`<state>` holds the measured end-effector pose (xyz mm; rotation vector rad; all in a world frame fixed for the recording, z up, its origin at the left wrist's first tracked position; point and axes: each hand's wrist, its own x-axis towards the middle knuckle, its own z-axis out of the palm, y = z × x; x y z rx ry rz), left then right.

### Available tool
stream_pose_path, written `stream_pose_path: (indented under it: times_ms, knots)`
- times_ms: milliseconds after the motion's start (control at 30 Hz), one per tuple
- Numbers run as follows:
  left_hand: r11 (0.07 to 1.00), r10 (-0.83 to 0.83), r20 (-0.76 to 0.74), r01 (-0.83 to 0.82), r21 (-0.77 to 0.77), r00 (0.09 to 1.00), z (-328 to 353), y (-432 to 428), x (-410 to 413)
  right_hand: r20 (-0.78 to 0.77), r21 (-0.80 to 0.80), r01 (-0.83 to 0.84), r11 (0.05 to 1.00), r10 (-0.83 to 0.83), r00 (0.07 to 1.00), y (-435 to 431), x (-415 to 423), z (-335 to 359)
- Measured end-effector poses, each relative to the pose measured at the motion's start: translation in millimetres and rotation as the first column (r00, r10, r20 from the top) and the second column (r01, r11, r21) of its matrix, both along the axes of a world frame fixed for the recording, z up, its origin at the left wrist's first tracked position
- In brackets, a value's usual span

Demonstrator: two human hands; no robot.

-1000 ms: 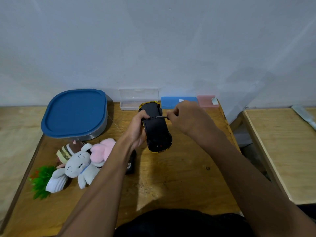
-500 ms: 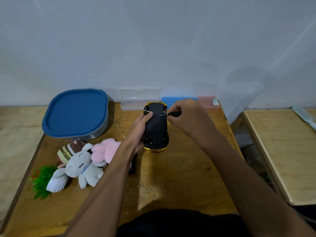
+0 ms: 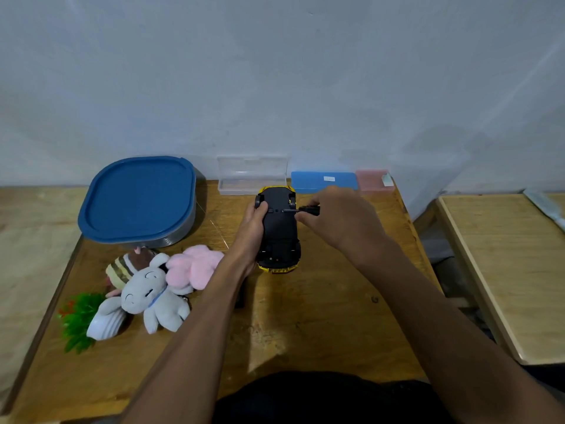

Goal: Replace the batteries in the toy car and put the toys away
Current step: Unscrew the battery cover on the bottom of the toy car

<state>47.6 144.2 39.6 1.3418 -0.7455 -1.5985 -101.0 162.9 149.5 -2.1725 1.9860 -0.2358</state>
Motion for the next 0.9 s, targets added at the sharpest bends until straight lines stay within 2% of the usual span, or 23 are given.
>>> stream_pose_path:
  times_ms: [167, 233, 533, 667, 900]
  knots:
    - [0.988, 0.040, -0.054, -0.032, 0.150, 0.998, 0.0, -1.9, 2.0, -0.043, -0.072, -0.010, 0.997, 0.007, 0.999, -0.2, 7.1, 2.4]
    - [0.988, 0.037, -0.065, -0.026, 0.155, 0.997, 1.3, -2.3, 1.7, -0.068, -0.097, 0.000, 0.995, -0.006, 0.998, -1.8, 10.4, 0.1]
    - [0.997, 0.009, -0.139, 0.001, 0.073, 0.990, 0.0, 1.9, 7.2, 0.020, -0.102, -0.032, 0.994, 0.034, 0.999, -8.2, 12.5, 6.5]
    - [0.999, 0.016, -0.176, -0.010, 0.036, 0.984, -0.2, 3.9, 11.4, -0.018, -0.091, -0.084, 0.992, 0.083, 0.996, -10.5, 7.9, 7.4]
    - [0.995, 0.073, -0.058, -0.076, -0.065, 0.996, 7.4, 1.6, 11.6, 0.082, -0.069, -0.123, 0.990, 0.128, 0.988, -10.5, 10.0, 12.2]
